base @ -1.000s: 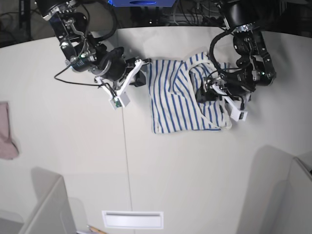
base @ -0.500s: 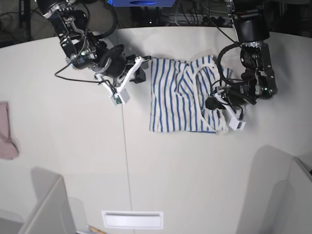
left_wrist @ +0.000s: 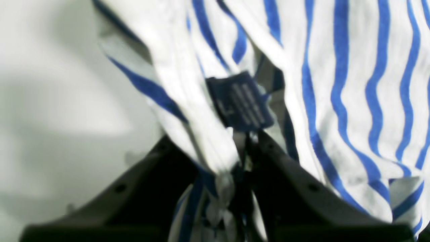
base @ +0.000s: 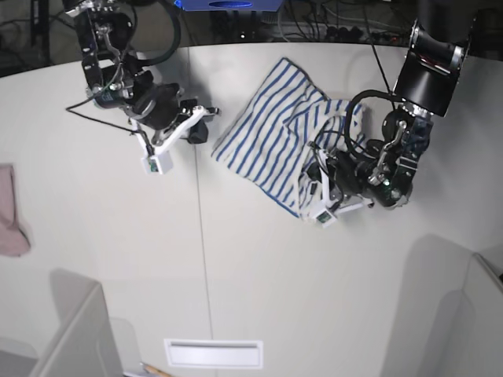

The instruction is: Fold the T-shirt properly

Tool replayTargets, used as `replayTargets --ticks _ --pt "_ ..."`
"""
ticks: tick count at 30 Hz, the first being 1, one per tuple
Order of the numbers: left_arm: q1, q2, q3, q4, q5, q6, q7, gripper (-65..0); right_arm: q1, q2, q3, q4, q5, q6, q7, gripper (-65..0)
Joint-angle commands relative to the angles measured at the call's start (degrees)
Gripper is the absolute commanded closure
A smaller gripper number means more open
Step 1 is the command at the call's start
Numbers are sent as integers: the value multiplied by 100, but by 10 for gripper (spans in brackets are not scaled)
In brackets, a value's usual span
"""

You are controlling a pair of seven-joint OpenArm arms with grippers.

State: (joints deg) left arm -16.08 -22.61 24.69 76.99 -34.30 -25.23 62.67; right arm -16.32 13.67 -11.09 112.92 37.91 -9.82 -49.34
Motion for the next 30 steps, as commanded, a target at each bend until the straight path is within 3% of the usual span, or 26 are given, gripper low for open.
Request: replayTargets --ticks 1,7,16,22,26,30 --pt "-76 -3 235 -64 252 40 365 0 1 -9 182 114 37 55 68 0" --pt "-753 94 1527 -55 252 40 348 0 -289 -246 1017 114 37 55 77 0" --pt "-1579 824 2705 -99 252 40 348 0 -861 -879 2538 114 37 55 86 0" --pt "-1799 1175 3303 -99 279 40 339 0 -1212 -914 2661 114 37 55 314 0" --pt "-1755 1404 3347 -108 956 5 23 0 -1467 -914 2661 114 37 55 710 0" --pt "-1614 1553 3276 -249 1518 -567 31 0 -1608 -914 2670 105 37 55 772 0"
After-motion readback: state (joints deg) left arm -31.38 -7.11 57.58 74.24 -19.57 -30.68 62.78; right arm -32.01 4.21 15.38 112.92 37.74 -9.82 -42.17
